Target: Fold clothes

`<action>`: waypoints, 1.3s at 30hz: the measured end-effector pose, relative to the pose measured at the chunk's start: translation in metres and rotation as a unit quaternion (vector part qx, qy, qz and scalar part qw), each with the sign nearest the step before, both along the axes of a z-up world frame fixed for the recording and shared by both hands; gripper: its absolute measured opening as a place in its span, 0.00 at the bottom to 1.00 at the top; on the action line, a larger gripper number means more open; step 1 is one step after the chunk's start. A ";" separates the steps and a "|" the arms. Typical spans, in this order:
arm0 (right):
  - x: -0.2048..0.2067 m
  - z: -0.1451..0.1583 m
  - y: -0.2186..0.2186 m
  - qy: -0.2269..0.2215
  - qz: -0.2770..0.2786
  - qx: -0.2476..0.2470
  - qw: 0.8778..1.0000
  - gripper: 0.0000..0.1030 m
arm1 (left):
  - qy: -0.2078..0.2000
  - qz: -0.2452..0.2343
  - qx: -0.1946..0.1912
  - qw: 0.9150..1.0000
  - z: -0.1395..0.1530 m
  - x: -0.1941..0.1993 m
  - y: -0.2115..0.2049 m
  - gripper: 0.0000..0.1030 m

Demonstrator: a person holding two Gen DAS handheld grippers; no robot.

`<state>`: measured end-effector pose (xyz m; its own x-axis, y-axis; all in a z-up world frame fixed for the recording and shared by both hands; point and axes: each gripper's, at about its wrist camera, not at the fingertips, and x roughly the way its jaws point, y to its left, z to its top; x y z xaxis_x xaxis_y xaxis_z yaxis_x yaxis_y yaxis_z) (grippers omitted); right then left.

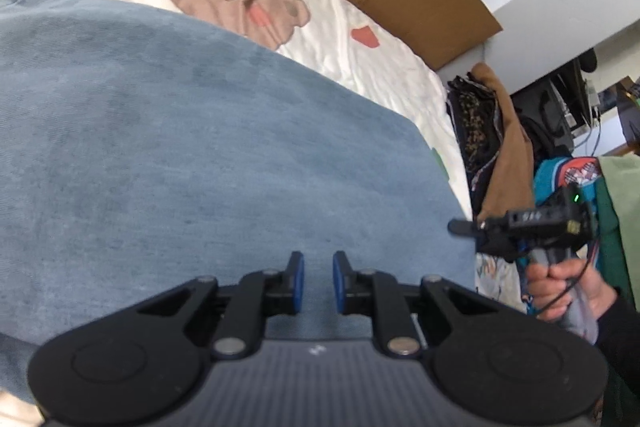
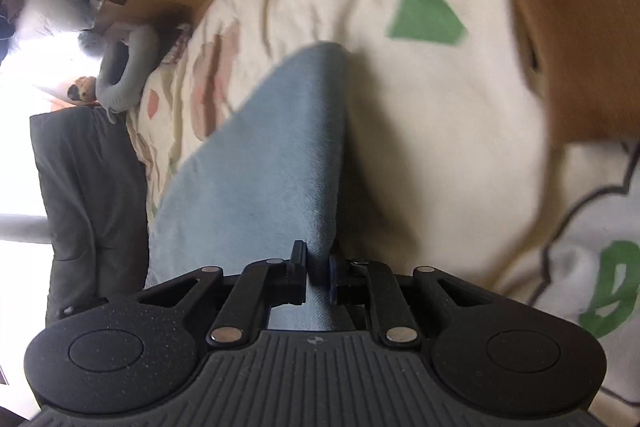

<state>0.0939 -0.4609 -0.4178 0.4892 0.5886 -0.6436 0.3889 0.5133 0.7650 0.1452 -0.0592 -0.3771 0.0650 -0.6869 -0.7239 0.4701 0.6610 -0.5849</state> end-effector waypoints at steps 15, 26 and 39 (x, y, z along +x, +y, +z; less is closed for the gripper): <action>-0.033 -0.038 0.035 -0.007 0.018 0.060 0.998 0.28 | -0.011 0.010 0.021 1.000 -0.007 0.013 0.007 0.15; -0.019 0.029 0.060 -0.048 0.080 -0.065 0.994 0.07 | -0.008 -0.006 0.030 0.999 -0.012 0.016 0.005 0.14; -0.031 0.048 0.033 -0.008 0.033 -0.039 0.999 0.06 | -0.001 -0.042 0.008 0.999 -0.005 0.012 -0.017 0.14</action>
